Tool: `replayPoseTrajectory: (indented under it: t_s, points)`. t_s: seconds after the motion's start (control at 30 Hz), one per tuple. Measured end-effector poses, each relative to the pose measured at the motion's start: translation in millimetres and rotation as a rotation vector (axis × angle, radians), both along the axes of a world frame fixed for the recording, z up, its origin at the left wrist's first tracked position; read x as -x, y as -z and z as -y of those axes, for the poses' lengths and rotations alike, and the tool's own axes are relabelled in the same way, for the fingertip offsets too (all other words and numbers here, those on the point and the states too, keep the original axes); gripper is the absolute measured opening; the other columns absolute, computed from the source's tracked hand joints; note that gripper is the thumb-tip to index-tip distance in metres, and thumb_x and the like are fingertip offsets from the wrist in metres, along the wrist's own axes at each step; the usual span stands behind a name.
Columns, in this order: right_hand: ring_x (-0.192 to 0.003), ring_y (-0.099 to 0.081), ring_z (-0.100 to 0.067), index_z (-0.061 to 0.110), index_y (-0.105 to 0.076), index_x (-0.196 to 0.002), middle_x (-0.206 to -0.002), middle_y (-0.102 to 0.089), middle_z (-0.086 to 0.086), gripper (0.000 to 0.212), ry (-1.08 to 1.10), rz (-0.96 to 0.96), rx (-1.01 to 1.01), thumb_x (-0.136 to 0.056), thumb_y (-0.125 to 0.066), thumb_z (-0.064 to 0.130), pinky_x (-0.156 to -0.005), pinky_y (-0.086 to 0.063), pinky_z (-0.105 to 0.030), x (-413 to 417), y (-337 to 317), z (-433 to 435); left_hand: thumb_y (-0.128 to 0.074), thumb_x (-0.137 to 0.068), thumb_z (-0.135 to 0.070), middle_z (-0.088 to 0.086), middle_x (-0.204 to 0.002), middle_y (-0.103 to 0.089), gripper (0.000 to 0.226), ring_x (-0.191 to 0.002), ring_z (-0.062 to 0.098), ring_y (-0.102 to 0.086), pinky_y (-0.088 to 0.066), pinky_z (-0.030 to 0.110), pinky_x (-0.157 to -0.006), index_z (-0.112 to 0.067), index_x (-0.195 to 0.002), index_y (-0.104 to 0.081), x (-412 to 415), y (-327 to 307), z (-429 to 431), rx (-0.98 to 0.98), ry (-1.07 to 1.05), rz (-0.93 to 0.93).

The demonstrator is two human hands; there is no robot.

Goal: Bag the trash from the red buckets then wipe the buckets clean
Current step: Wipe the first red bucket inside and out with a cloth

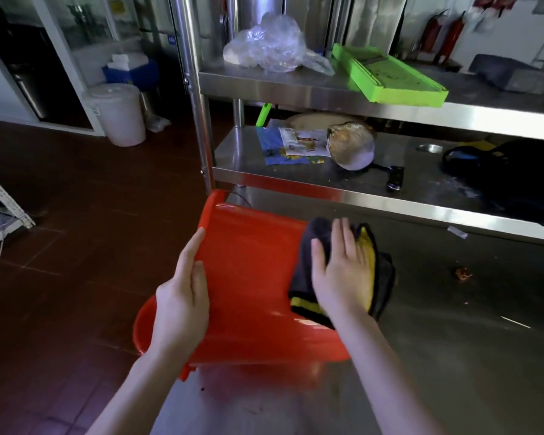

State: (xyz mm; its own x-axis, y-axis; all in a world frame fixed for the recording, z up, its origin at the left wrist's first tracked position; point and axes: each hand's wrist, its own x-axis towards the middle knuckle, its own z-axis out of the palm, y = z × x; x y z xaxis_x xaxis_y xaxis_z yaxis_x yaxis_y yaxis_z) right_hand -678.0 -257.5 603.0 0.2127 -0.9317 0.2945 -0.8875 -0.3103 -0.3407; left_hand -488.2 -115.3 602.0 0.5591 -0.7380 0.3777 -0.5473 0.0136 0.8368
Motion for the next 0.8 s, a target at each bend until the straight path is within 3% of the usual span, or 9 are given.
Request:
replayPoseTrajectory:
  t_s: [0.1, 0.23, 0.3, 0.37, 0.47, 0.57, 0.67, 0.73, 0.8]
  points:
    - [-0.141, -0.032, -0.029, 0.014, -0.035, -0.15, -0.158, -0.03, 0.0, 0.057, 0.084, 0.049, -0.085, -0.102, -0.031, 0.045, -0.119, -0.019, -0.041, -1, 1, 1, -0.026, -0.098, -0.045, -0.007, -0.047, -0.043, 0.047, -0.036, 0.006, -0.035, -0.031, 0.017, -0.037, -0.054, -0.143, -0.033, 10, 4, 1, 0.02, 0.031, 0.018]
    - [-0.137, -0.04, -0.033, 0.012, -0.044, -0.145, -0.155, -0.037, -0.003, 0.053, -0.247, 0.08, 0.125, -0.1, -0.035, 0.038, -0.118, -0.023, -0.042, -66, -7, -42, -0.031, -0.101, -0.034, -0.012, -0.052, -0.056, 0.045, -0.038, 0.007, -0.045, -0.034, 0.015, -0.041, -0.053, -0.142, -0.036, 19, 3, 15, 0.021, 0.002, 0.073]
    - [-0.136, -0.04, -0.031, 0.016, -0.039, -0.148, -0.159, -0.028, 0.002, 0.054, -0.411, 0.034, 0.164, -0.102, -0.031, 0.041, -0.118, -0.022, -0.044, -88, -11, -57, -0.034, -0.101, -0.028, -0.008, -0.059, -0.064, 0.048, -0.042, 0.009, -0.054, -0.041, 0.016, -0.042, -0.054, -0.141, -0.037, 13, 6, 16, 0.027, -0.009, 0.064]
    - [-0.138, -0.037, -0.03, 0.022, -0.034, -0.15, -0.162, -0.02, 0.005, 0.055, -0.498, -0.042, 0.207, -0.102, -0.029, 0.049, -0.119, -0.019, -0.045, -87, -9, -55, -0.032, -0.104, -0.026, -0.008, -0.061, -0.065, 0.047, -0.037, 0.01, -0.051, -0.043, 0.019, -0.039, -0.054, -0.142, -0.036, -1, 10, 10, 0.022, -0.004, 0.045]
    - [-0.143, -0.031, -0.031, 0.031, -0.036, -0.149, -0.16, -0.025, 0.006, 0.056, -0.368, -0.086, 0.225, -0.1, -0.025, 0.056, -0.118, -0.019, -0.049, -58, -2, -38, -0.028, -0.101, -0.041, -0.003, -0.051, -0.052, 0.043, -0.036, 0.008, -0.038, -0.052, 0.033, -0.039, -0.055, -0.141, -0.035, -7, 12, 4, 0.003, 0.032, 0.01]
    - [-0.146, -0.025, -0.028, 0.029, -0.046, -0.144, -0.155, -0.037, 0.005, 0.054, -0.044, -0.019, 0.111, -0.099, -0.029, 0.054, -0.117, -0.021, -0.05, -9, 8, -8, -0.027, -0.099, -0.044, -0.005, -0.047, -0.044, 0.044, -0.035, 0.005, -0.034, -0.034, 0.015, -0.037, -0.055, -0.141, -0.035, 7, 14, 5, 0.023, 0.067, 0.043]
    - [-0.147, -0.02, -0.026, 0.029, -0.041, -0.147, -0.157, -0.032, 0.006, 0.052, 0.185, 0.11, -0.134, -0.101, -0.03, 0.05, -0.119, -0.017, -0.046, 33, 11, 18, -0.028, -0.097, -0.04, -0.01, -0.047, -0.045, 0.047, -0.034, 0.004, -0.035, -0.028, 0.012, -0.037, -0.054, -0.142, -0.034, 17, 18, 0, 0.018, 0.066, 0.036]
    - [-0.147, -0.02, -0.027, 0.028, -0.039, -0.148, -0.156, -0.034, 0.007, 0.052, 0.221, 0.095, -0.115, -0.101, -0.031, 0.049, -0.12, -0.016, -0.044, 24, 9, 15, -0.03, -0.098, -0.034, -0.012, -0.048, -0.047, 0.048, -0.034, 0.004, -0.036, -0.029, 0.012, -0.037, -0.054, -0.141, -0.033, 21, 20, -4, 0.023, 0.064, 0.045]
    - [-0.147, -0.021, -0.03, 0.026, -0.041, -0.147, -0.154, -0.039, 0.006, 0.053, 0.081, 0.009, 0.036, -0.1, -0.031, 0.048, -0.119, -0.017, -0.045, -13, 0, -6, -0.032, -0.098, -0.032, -0.011, -0.05, -0.048, 0.049, -0.035, 0.004, -0.038, -0.029, 0.011, -0.038, -0.055, -0.141, -0.033, 24, 18, -1, 0.019, 0.065, 0.06]
